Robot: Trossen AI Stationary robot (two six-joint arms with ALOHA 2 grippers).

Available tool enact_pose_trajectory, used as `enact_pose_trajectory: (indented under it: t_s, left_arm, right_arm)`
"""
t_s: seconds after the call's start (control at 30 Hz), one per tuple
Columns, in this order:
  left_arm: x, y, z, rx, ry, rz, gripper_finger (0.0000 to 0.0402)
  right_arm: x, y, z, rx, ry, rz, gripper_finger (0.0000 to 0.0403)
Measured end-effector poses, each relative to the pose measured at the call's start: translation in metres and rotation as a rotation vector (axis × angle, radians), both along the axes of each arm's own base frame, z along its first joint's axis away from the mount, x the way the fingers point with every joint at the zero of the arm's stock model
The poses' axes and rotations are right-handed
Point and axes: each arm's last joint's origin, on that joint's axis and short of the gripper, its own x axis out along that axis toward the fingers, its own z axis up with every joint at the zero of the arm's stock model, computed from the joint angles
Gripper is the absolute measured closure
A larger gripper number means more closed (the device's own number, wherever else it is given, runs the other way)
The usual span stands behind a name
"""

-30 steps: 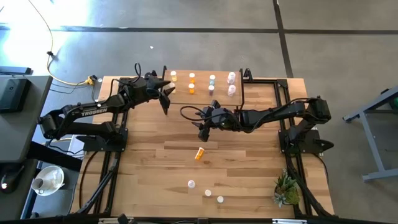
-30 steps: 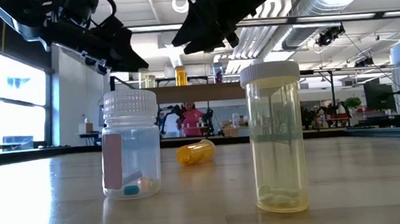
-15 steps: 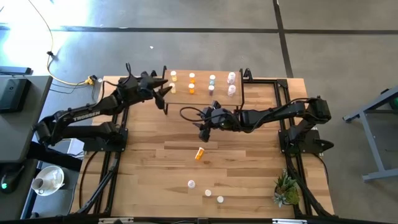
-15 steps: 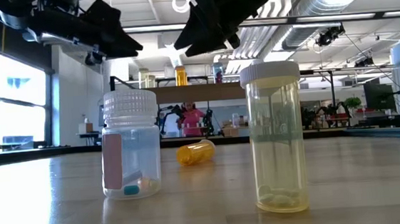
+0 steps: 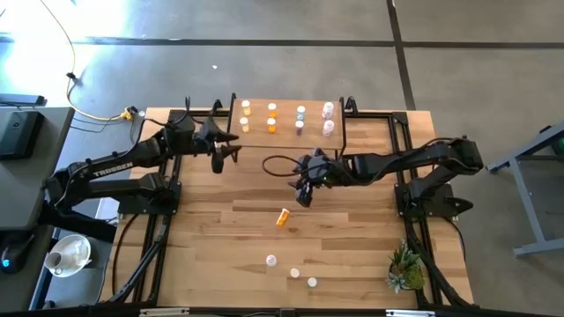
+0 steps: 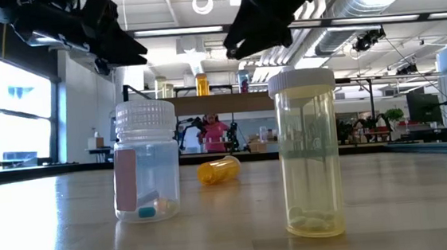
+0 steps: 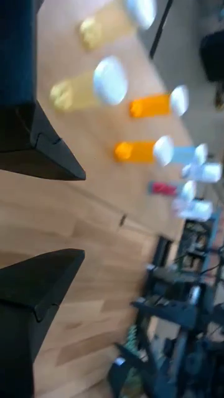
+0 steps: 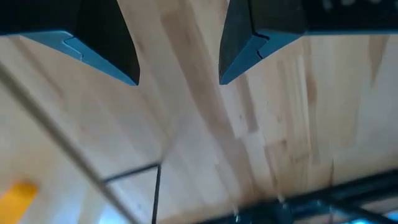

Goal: Pick and place medicine bottles onto shelf by color
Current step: Put the transparent pill bottle on the shelf aligned with the transparent pill bottles

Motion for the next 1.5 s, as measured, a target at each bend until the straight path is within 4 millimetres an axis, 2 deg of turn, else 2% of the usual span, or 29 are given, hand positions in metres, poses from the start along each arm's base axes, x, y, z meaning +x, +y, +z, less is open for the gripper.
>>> enact_pose_trajectory:
  t_s: [0.33,0.53,0.87,1.1,1.23,1.5]
  left_arm:
    - [0.013,-0.030,-0.009,-0.057,0.083,-0.177,0.0220]
    - [0.019,-0.049,-0.011,-0.075,0.101,-0.267,0.0220]
    - [0.022,-0.077,-0.044,-0.165,0.106,-0.365,0.0220]
    - [0.022,-0.086,-0.053,-0.167,0.069,-0.393,0.0220]
    - [0.022,-0.087,-0.056,-0.136,0.078,-0.334,0.0220]
    - [0.022,-0.085,-0.057,-0.098,0.094,-0.266,0.0220]
  right_arm:
    - [-0.015,0.016,-0.011,0.124,0.153,-0.043,0.0192]
    - [-0.019,0.028,-0.015,0.191,0.176,-0.081,0.0192]
    - [-0.022,0.073,-0.016,0.219,0.144,0.029,0.0192]
    - [-0.022,0.095,-0.022,0.213,0.139,0.097,0.0192]
    - [-0.015,0.099,-0.027,0.190,0.122,0.131,0.0192]
    - [0.012,0.109,-0.044,0.114,0.012,0.306,0.0192]
